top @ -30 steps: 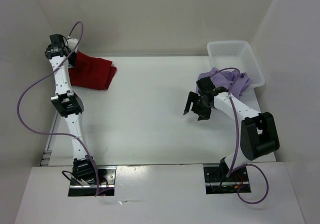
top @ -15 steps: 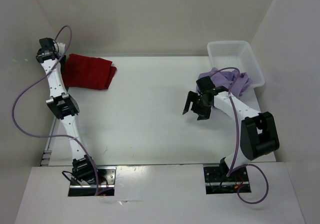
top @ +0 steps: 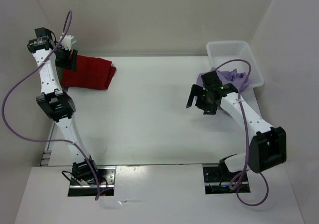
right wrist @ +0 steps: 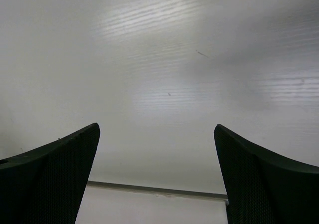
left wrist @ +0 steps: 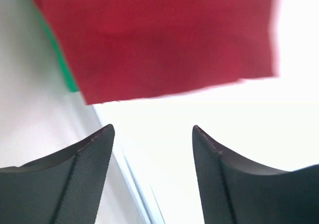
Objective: Fold and stack the t-shirts
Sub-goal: Put the neatly folded tshirt into the corner of the board with the left arm, then grab crumpled tshirt from bin with the right arm, then move the tshirt to the center of the board, then flatten out the tshirt
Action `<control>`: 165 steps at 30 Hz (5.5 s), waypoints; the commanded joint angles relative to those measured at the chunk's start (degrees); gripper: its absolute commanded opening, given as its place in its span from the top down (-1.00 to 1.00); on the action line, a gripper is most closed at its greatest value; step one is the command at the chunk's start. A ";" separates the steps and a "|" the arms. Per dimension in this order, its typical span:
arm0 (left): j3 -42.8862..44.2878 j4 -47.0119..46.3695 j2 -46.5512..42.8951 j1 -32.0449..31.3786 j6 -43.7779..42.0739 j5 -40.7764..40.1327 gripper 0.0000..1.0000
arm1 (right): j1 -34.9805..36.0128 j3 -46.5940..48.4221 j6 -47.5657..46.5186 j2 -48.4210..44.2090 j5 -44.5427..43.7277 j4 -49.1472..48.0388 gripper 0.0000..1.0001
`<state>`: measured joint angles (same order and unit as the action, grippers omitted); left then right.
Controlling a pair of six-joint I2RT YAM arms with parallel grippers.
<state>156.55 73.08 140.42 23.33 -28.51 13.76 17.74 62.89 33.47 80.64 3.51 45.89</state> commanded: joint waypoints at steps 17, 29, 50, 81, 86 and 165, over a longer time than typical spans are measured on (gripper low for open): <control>-70.31 -14.18 -62.09 -21.11 1.70 19.38 -1.00 | 0.63 5.57 -1.75 -19.47 -17.38 10.71 -1.00; -86.23 -22.54 -69.05 -23.95 7.77 17.00 -1.00 | -8.40 15.59 -10.44 -8.50 -25.06 -0.78 -1.00; -87.12 -23.07 -63.43 -25.62 7.24 14.37 -1.00 | -30.31 22.01 -13.09 17.01 -16.52 -10.38 1.00; -82.64 -25.79 -63.88 -22.10 13.04 6.01 -1.00 | 4.59 26.22 -16.34 -1.67 10.66 -9.85 0.44; -79.83 -23.43 -61.41 -22.10 13.04 6.54 -1.00 | 4.06 35.80 -13.79 8.56 0.54 -5.65 -0.84; -94.68 -15.24 -68.34 -38.36 -9.89 -0.07 -1.00 | 29.63 -14.29 30.06 -7.18 -13.17 11.77 -1.00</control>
<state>61.71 57.65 73.06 -13.34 -35.18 10.74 46.68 48.31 55.16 74.13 -4.12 56.21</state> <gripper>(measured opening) 1.001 0.997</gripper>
